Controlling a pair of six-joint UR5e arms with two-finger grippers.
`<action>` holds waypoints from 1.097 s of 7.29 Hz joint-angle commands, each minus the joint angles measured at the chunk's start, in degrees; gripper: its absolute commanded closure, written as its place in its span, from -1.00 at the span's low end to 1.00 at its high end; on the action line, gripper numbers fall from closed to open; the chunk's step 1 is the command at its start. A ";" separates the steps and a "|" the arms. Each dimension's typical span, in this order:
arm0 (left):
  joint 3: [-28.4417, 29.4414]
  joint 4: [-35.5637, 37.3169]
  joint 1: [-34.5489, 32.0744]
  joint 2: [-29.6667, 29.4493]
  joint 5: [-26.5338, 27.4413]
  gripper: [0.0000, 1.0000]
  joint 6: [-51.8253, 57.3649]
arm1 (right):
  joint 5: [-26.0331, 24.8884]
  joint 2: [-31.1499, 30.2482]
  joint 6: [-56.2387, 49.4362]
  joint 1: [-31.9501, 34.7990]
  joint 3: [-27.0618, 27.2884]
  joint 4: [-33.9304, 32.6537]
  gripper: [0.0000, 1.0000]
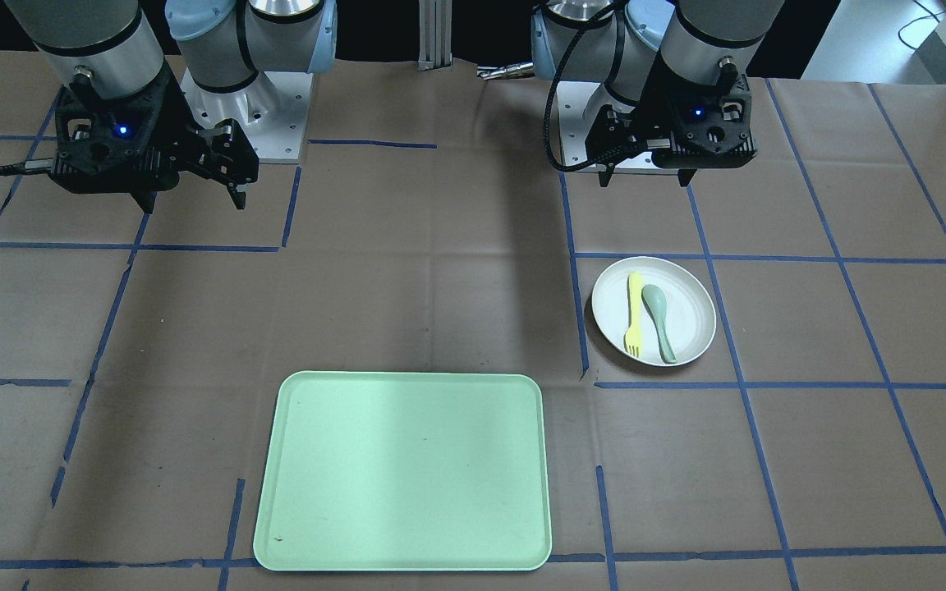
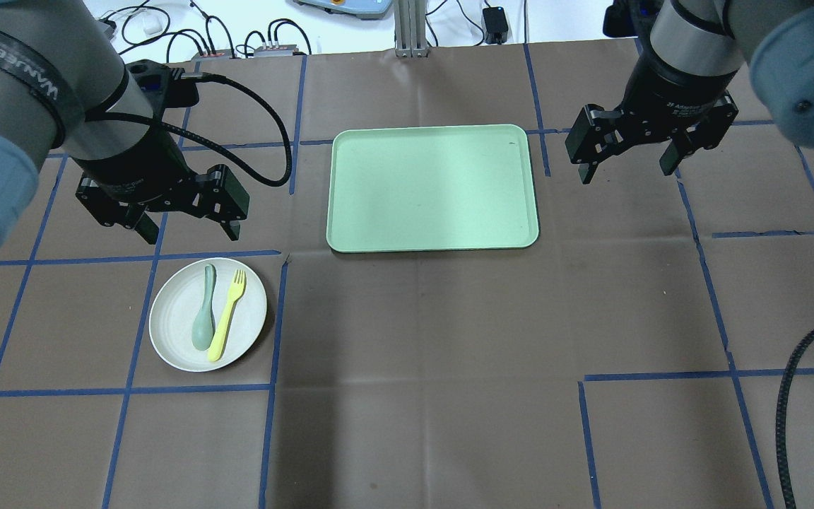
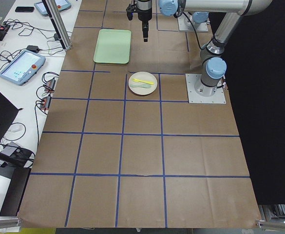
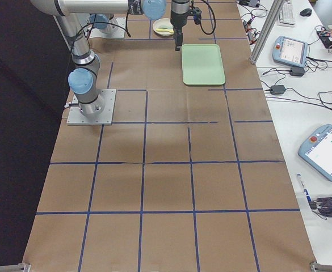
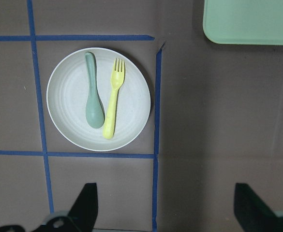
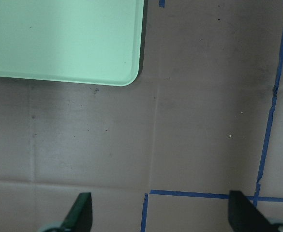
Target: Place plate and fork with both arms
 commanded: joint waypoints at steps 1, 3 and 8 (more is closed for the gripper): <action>-0.03 -0.02 1.16 -0.09 -0.10 -1.00 1.24 | 0.00 -0.01 0.05 -0.04 0.00 0.00 -1.00; -0.03 -0.11 1.61 0.52 0.07 -1.00 1.51 | 0.00 0.07 -0.04 -0.04 0.00 0.00 -1.00; -0.03 -3.78 6.43 1.40 -0.63 -1.00 0.81 | 0.00 0.07 -0.04 -0.04 0.00 0.00 -1.00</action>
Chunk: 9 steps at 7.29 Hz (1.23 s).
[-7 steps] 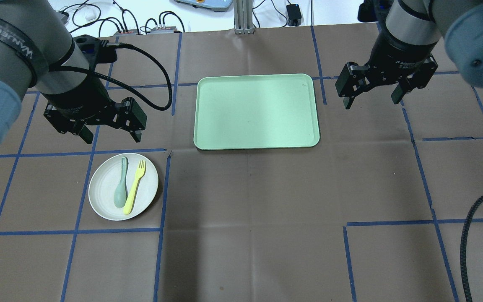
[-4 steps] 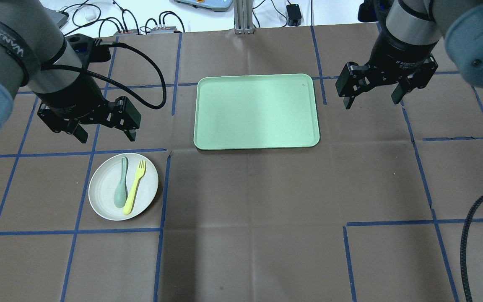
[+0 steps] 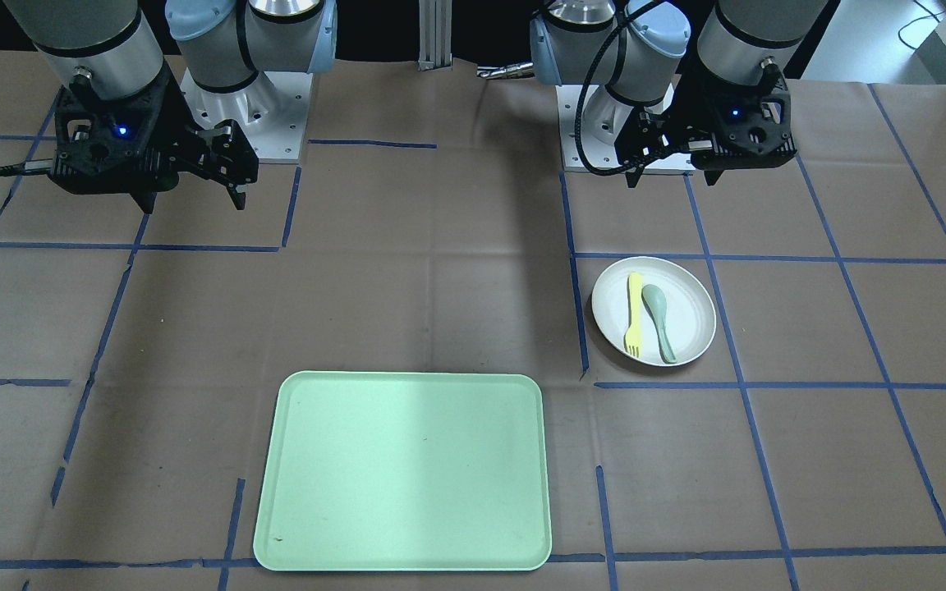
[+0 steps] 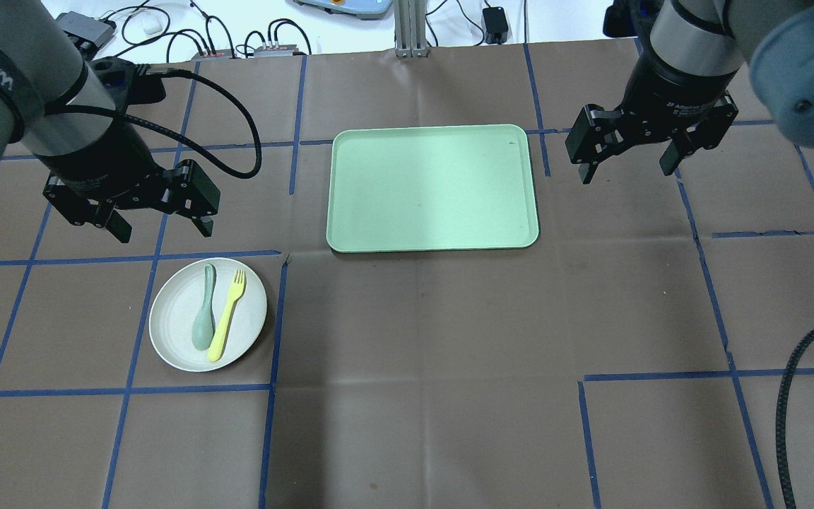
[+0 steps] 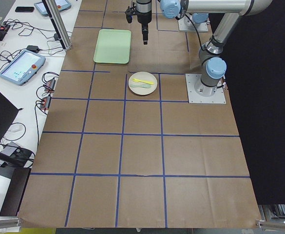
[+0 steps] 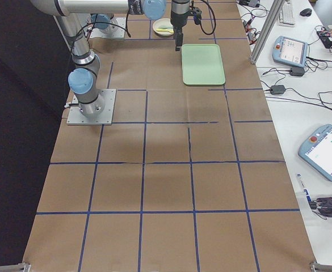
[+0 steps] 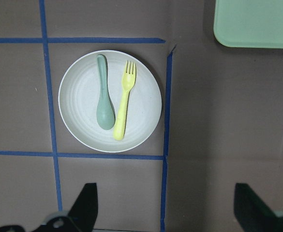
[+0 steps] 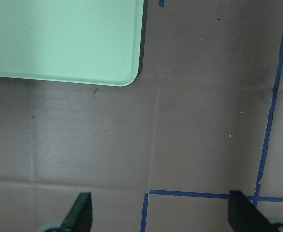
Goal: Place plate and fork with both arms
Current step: 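Move the left gripper down toward the rim of the white plate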
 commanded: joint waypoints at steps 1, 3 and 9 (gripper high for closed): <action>0.03 -1.96 2.30 0.50 -0.43 -1.00 -0.45 | 0.00 -0.05 0.05 0.00 0.00 0.00 -1.00; -1.71 -0.91 4.84 0.06 -0.43 -1.00 1.03 | 0.00 0.03 -0.04 0.00 0.00 0.00 -1.00; -15.42 10.07 19.87 0.59 -5.71 -0.99 23.01 | 0.00 -0.05 -0.04 0.00 0.00 0.00 -1.00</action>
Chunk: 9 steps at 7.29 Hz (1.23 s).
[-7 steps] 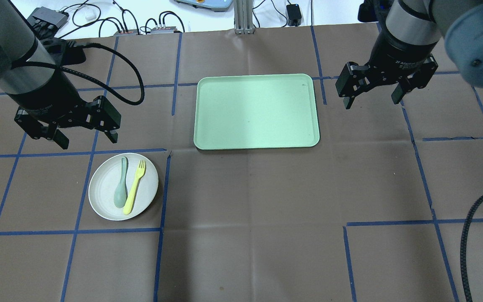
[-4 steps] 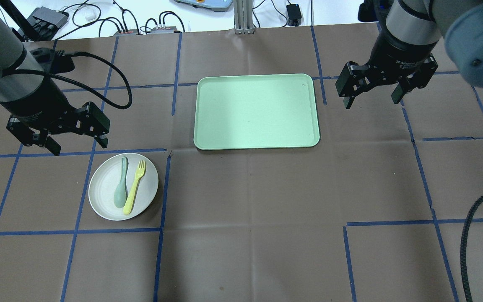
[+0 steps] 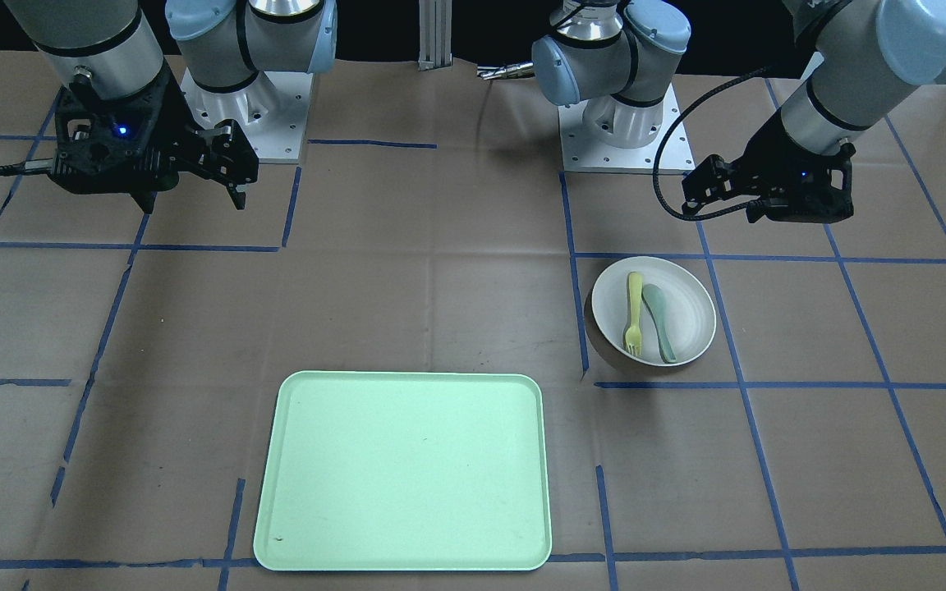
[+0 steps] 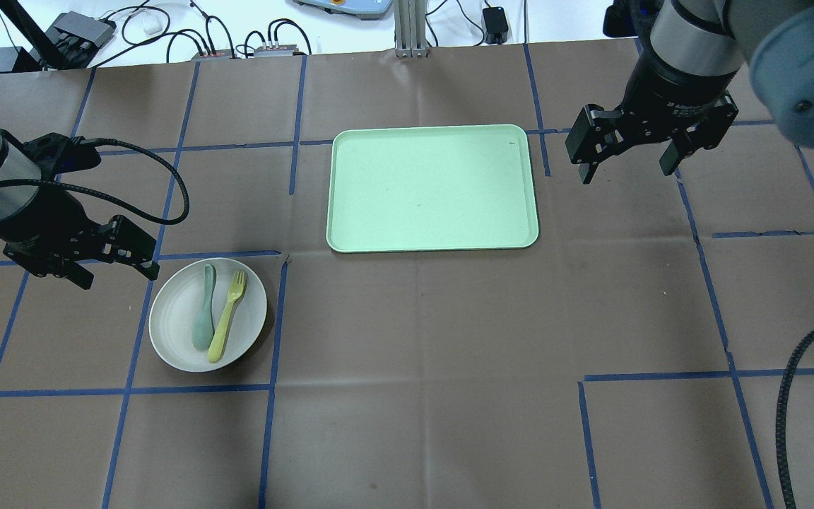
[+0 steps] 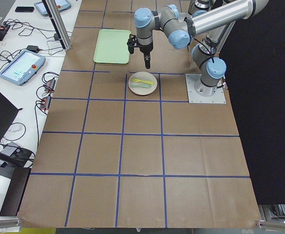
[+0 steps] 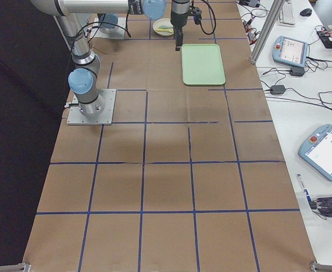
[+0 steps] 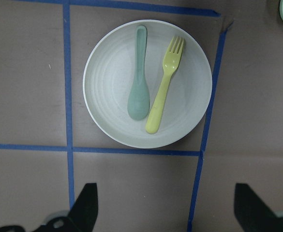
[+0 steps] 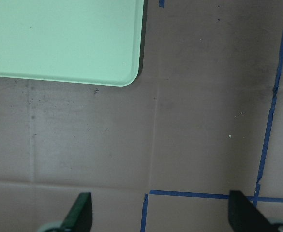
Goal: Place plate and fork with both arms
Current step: 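Move the left gripper down toward the rim of the white plate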
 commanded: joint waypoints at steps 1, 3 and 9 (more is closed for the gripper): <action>-3.54 5.62 4.04 -0.89 -0.54 -0.98 3.14 | 0.00 -0.03 0.10 0.00 0.00 0.04 -1.00; -6.45 12.66 5.47 -2.82 -0.46 -0.99 4.45 | 0.00 -0.03 0.02 0.00 0.00 0.04 -1.00; -10.85 25.24 10.39 -13.63 -3.62 -0.99 17.45 | 0.00 -0.03 0.02 0.00 0.00 0.04 -1.00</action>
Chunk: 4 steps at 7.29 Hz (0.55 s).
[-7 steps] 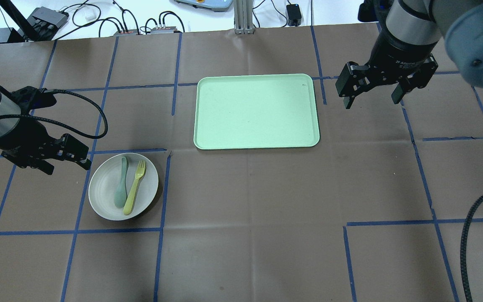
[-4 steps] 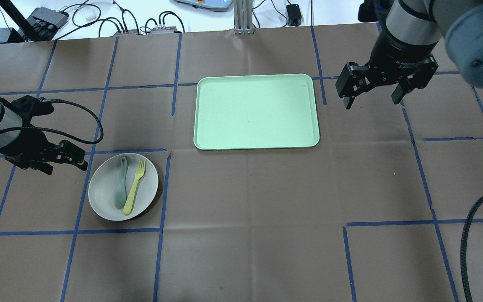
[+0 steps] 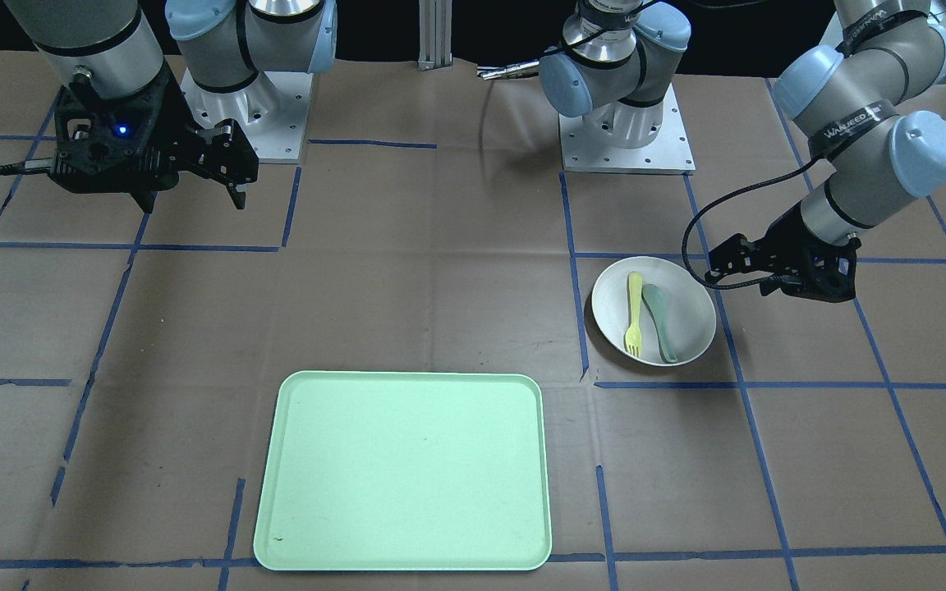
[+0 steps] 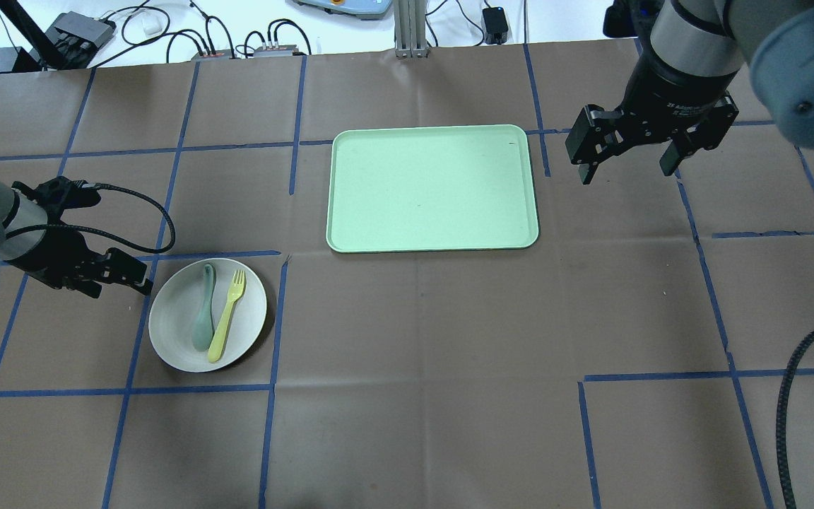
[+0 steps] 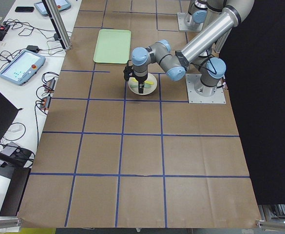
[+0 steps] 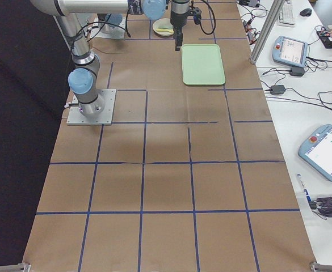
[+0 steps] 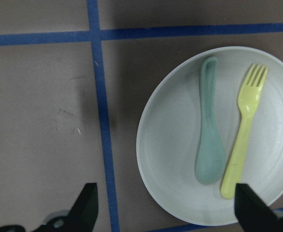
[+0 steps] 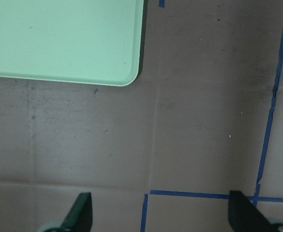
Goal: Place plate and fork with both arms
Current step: 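Lower the left gripper onto the plate rim and close on it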
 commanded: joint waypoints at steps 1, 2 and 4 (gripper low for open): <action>-1.32 3.65 1.95 -2.96 -1.55 -0.99 2.09 | 0.00 -0.01 0.10 0.00 0.00 0.03 -1.00; -1.58 3.56 2.48 -3.58 -3.39 -0.99 1.57 | 0.00 -0.01 0.01 0.00 0.00 0.03 -1.00; -2.37 4.17 2.66 -5.16 -4.37 -0.98 0.95 | 0.00 -0.01 0.01 0.00 0.00 -0.05 -1.00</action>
